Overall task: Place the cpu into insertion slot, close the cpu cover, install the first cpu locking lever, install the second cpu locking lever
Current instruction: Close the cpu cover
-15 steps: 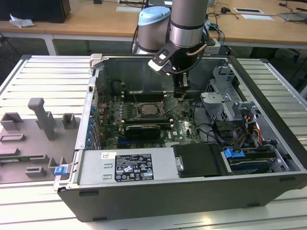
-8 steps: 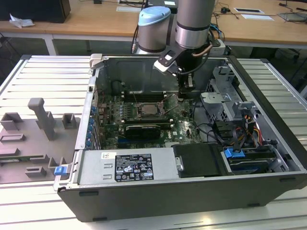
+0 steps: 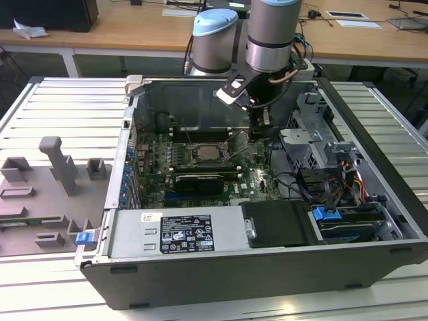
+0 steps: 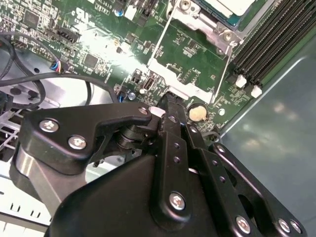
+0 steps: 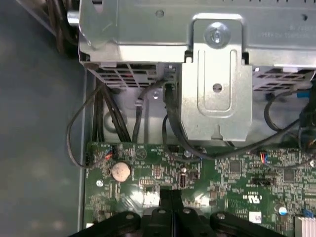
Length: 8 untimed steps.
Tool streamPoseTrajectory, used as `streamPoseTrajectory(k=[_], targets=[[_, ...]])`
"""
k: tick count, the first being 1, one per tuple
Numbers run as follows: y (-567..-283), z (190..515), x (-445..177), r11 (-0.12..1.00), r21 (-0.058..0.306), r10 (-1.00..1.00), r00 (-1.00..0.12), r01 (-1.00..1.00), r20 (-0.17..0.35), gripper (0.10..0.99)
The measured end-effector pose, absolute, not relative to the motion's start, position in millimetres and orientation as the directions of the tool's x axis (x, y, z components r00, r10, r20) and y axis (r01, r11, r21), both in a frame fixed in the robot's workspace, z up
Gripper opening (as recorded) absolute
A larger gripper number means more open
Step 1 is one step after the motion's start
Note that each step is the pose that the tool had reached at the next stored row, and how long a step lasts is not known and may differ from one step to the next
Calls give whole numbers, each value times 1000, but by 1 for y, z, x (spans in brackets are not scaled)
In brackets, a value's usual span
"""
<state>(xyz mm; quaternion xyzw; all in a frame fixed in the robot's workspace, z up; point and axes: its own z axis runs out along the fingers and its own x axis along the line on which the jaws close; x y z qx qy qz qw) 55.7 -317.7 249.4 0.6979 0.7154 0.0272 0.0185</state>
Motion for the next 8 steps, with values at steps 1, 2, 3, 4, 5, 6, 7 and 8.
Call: streamPoseTrajectory(k=[1, 2, 3, 4, 5, 6, 7, 8], targets=[[-318, 249, 54, 24, 65, 1000, -25, 998, 12, 106], [-318, 249, 52, 24, 65, 1000, -25, 998, 12, 106], [-318, 249, 51, 24, 65, 1000, -25, 998, 12, 106], [-318, 249, 49, 24, 65, 1000, -25, 998, 12, 106], [-318, 249, 47, 24, 65, 1000, -25, 998, 12, 106], [-318, 249, 46, 24, 65, 1000, -25, 998, 12, 106], [-318, 249, 44, 24, 65, 1000, -25, 998, 12, 106], [-318, 249, 43, 24, 65, 1000, -25, 998, 12, 106]])
